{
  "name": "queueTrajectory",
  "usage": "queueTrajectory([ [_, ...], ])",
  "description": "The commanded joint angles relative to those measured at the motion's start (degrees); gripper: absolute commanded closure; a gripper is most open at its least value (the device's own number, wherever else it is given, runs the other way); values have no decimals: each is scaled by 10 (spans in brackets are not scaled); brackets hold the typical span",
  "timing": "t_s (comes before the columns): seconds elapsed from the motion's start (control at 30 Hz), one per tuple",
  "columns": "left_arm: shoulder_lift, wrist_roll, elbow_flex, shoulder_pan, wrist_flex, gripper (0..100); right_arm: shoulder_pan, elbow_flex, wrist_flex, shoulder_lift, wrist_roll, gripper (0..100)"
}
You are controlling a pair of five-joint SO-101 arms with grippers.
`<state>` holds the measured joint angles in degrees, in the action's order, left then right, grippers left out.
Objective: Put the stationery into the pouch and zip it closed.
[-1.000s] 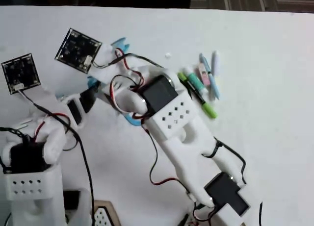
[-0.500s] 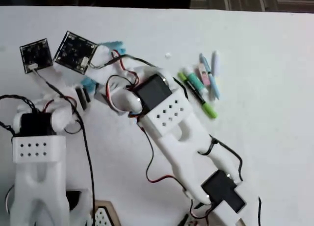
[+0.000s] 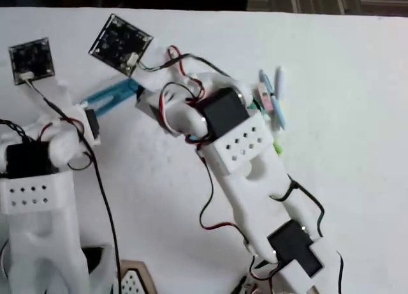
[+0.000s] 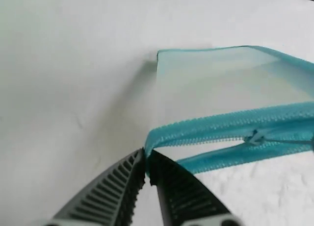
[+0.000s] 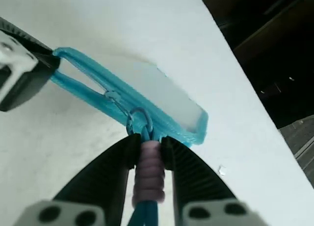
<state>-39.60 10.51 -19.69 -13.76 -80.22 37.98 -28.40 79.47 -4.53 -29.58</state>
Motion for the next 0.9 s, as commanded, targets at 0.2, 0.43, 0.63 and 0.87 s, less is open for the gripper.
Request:
queueTrajectory([
  [0.2, 37, -13, 287, -7, -226, 976, -95, -91, 40, -26, 2, 979],
  [0.43, 102, -8, 269, -34, -225, 976, -162, -93, 91, -27, -3, 979],
  [0.63, 153, -9, 269, -34, -223, 976, -184, -89, 138, -23, -39, 979],
  [0.87, 205, -12, 264, -30, -222, 843, -155, -88, 146, -22, -41, 979],
])
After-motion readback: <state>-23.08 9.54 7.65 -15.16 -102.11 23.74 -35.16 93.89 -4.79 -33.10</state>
